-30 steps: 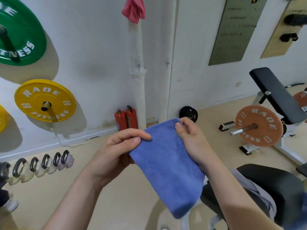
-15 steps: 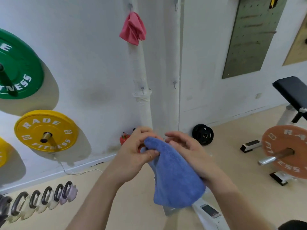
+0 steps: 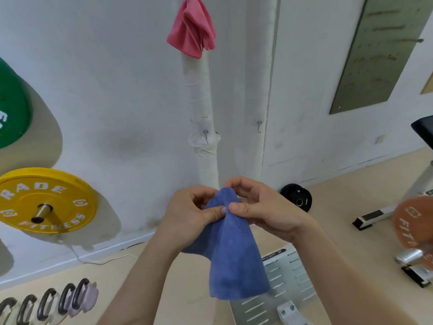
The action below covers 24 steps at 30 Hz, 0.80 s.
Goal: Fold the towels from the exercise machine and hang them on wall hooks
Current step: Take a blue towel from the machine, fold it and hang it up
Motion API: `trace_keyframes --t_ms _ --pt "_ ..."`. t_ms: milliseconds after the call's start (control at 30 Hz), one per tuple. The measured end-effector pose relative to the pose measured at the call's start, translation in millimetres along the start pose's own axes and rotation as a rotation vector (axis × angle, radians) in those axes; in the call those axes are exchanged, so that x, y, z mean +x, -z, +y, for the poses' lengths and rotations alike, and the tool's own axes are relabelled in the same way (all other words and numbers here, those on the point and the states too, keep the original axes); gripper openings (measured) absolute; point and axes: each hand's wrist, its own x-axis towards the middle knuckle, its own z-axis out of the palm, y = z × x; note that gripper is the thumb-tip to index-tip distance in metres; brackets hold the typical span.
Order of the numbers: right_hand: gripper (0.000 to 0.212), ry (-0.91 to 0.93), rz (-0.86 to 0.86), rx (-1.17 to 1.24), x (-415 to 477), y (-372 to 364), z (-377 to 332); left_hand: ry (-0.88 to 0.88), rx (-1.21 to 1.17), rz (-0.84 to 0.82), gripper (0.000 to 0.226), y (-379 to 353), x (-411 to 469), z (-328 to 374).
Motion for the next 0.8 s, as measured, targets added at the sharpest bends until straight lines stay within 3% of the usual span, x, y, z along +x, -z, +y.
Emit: trace_keyframes --t_ms 100,267,333,500,633,800 --pt "0.021 -0.055 0.006 -0.18 55 6 -4 0.017 0.047 -0.112 0.005 35 46 -17" --pt "0.015 -0.042 0.117 -0.919 135 12 -14 0.036 0.14 -0.237 0.013 78 117 -51" --pt "0.015 -0.018 0.138 -1.071 157 15 -15 -0.002 0.163 -0.235 0.016 82 141 -62" --pt "0.025 -0.034 0.148 -1.024 197 43 -9 -0.041 0.115 -0.156 0.02 67 189 -74" --pt "0.004 -0.076 0.191 -1.004 223 79 -1 -0.01 0.111 -0.122 0.008 54 225 -80" --pt "0.016 -0.118 0.125 -0.915 255 129 8 0.001 0.155 -0.046 0.012 36 268 -90"
